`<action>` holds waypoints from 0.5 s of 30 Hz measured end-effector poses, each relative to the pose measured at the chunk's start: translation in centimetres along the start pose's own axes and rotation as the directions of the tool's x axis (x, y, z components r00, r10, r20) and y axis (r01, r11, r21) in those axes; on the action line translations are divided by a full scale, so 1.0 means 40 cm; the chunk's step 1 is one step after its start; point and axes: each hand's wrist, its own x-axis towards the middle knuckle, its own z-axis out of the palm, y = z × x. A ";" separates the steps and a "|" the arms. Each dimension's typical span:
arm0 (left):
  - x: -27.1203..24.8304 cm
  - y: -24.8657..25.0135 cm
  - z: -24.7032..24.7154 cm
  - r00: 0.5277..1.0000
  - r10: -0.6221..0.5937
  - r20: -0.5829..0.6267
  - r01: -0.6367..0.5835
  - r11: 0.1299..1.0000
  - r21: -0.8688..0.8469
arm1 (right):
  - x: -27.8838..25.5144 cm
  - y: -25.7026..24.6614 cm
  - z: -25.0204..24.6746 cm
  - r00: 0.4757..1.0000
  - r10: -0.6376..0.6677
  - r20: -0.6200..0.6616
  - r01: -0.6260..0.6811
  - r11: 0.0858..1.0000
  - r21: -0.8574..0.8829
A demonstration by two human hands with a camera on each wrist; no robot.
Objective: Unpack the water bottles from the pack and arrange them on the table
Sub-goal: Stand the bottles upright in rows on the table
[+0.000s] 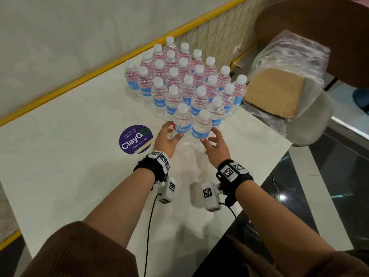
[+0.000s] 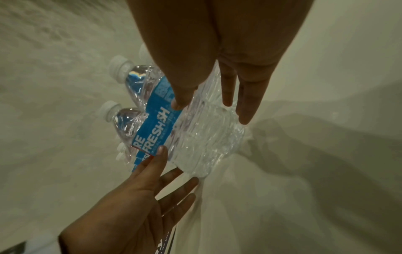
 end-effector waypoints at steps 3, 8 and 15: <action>0.013 0.006 -0.003 0.998 0.039 0.046 -0.041 0.997 0.063 | -0.002 0.004 -0.001 1.000 0.007 0.018 -0.007 1.000 -0.002; -0.010 0.015 0.020 1.000 -0.009 -0.011 0.009 0.997 -0.070 | -0.011 0.008 0.008 0.999 0.036 0.029 -0.037 0.999 0.032; -0.001 0.030 0.037 0.997 -0.022 0.076 0.028 0.997 -0.073 | -0.013 0.001 0.004 0.998 0.046 0.045 -0.046 0.999 -0.011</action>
